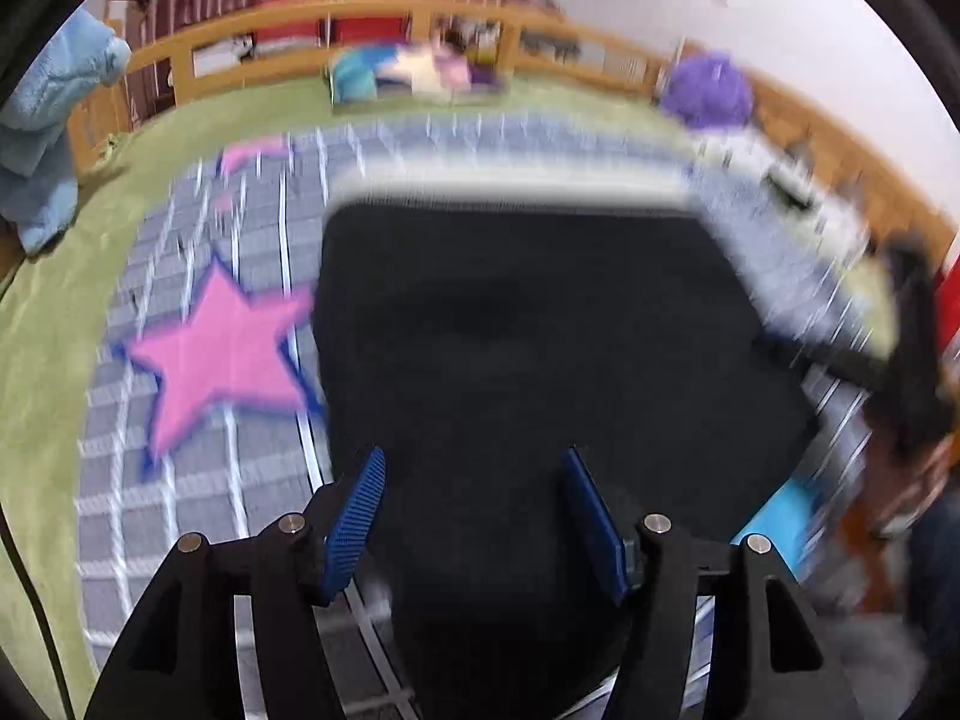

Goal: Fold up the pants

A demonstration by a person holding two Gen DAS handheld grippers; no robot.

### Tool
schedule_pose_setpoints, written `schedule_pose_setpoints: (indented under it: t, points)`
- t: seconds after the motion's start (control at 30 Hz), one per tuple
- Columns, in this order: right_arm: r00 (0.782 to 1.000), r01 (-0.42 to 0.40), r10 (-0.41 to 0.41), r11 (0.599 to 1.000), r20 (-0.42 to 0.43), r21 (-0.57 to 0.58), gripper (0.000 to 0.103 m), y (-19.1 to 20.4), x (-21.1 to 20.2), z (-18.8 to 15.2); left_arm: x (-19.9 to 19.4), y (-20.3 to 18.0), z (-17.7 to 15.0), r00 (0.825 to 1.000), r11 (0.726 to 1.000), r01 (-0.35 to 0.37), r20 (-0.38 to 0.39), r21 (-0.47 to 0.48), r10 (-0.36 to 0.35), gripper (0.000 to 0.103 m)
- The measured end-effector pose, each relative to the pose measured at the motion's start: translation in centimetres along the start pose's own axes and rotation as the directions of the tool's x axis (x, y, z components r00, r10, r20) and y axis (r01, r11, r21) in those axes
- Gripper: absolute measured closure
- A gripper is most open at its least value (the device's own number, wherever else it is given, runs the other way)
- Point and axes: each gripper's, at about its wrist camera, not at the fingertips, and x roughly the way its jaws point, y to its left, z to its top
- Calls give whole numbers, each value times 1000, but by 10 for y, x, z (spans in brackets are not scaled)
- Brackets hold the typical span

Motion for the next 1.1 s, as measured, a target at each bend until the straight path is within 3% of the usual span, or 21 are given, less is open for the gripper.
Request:
schedule_pose_setpoints:
  t: [0.07, 0.13, 0.2, 0.27, 0.3, 0.33, 0.53, 0.6, 0.63, 0.7, 0.73, 0.93, 1.0, 1.1]
  points:
    - [1000, 6, -6, 1000, 2, -9, 71, 3, -3, -2, 7, -4, -13, 999, 999, -34, 22, 14, 34, 43]
    - [999, 29, -30, 999, -34, -42, 72, 9, -6, 4, 0, -3, -10, 1000, 999, -23, 21, 31, 22, 43]
    - [997, 41, -48, 992, -57, -121, 72, 16, -13, 8, -10, 9, 3, 999, 999, 47, 19, -18, -46, 43]
    - [999, 43, -44, 985, 0, -167, 67, 19, -25, 19, -18, 17, 16, 994, 995, 89, 64, -49, -86, 43]
    - [999, 39, -34, 986, 36, -161, 57, 19, -27, 27, -20, 20, 27, 993, 995, 86, 89, -54, -81, 43]
    - [998, 29, -20, 988, 58, -149, 54, 17, -27, 35, -20, 20, 41, 992, 996, 73, 109, -58, -67, 43]
    - [987, -41, 60, 990, 148, -133, 54, 30, 6, 97, 9, 15, 111, 982, 998, 35, 186, -55, -25, 37]
    - [993, -27, 45, 988, 114, -149, 55, 32, 34, 107, 43, 17, 122, 988, 997, -39, 148, -63, 48, 37]
    - [999, 20, -12, 986, 50, -166, 56, 29, 65, 108, 63, 21, 124, 991, 994, -66, 111, -86, 76, 38]
    - [995, 90, -95, 980, -17, -180, 57, 26, 97, 106, 96, 31, 124, 998, 992, -56, 32, -117, 60, 32]
    - [997, 70, -72, 983, -8, -169, 57, 23, 97, 109, 95, 32, 124, 998, 993, -41, 45, -114, 46, 32]
    - [997, 78, -77, 978, 13, -194, 57, 28, 64, 103, 54, 32, 109, 999, 992, 38, 37, -119, -34, 31]
    - [1000, 5, -2, 985, 17, -171, 57, 25, 41, 87, 34, 26, 80, 997, 994, 73, 16, -76, -72, 30]
    - [997, -76, 75, 989, -12, -130, 57, 15, 10, 56, 9, 16, 34, 999, 999, 13, 31, -31, -12, 30]
